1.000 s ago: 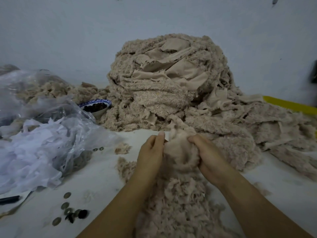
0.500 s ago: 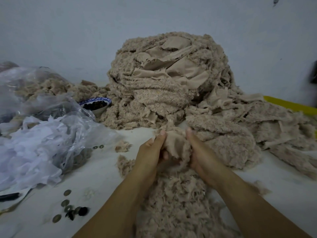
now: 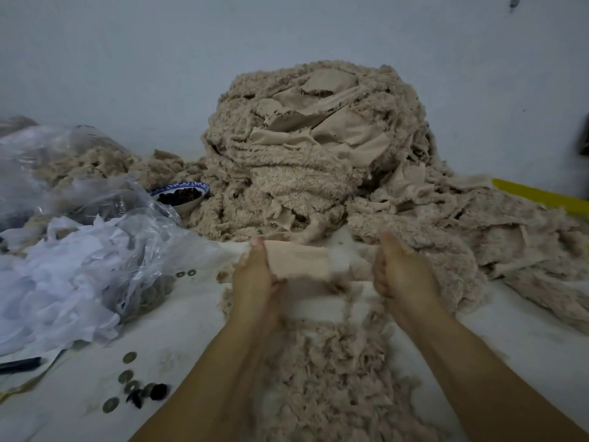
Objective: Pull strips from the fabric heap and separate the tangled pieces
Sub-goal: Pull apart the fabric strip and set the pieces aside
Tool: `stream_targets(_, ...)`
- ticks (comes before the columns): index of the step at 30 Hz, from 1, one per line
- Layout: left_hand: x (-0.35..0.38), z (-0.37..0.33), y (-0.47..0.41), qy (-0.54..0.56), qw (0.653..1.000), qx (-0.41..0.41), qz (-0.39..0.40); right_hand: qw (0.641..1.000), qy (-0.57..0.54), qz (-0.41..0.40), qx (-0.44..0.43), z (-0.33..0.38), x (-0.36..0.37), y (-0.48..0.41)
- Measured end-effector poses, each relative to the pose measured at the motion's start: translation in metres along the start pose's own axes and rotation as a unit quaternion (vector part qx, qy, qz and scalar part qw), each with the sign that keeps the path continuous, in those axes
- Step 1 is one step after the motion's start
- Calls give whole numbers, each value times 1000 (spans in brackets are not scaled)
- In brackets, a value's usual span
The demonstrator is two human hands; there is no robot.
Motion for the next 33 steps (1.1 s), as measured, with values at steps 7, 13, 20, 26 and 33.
stream_targets(7,18,5,13,-25,998,-15,54,974,184,130,-25,-18,21,6)
stream_targets(13,32,10,29,-114,976,22,186,979,147,142,-12,-25,31,7)
stream_targets(20,35,6,28,-176,966,66,177,998,2,-58,18,-13,0,-8)
stream_targets(26,22,-5,19,-77,986,85,119,996,-61,-60,25,-8,-3,-12)
stream_targets(33,0,-5,0,-152,986,57,31,990,-128,-37,40,-7,-9,-14)
Point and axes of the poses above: each hand's wrist, its own y-axis away from the middle knuckle, its own x-axis out of the palm, z = x × y, the point moved 5 cm from there along -y, towards the middle knuckle, and after that the axes turned 6 degrees about x, right-handed, at the moved point
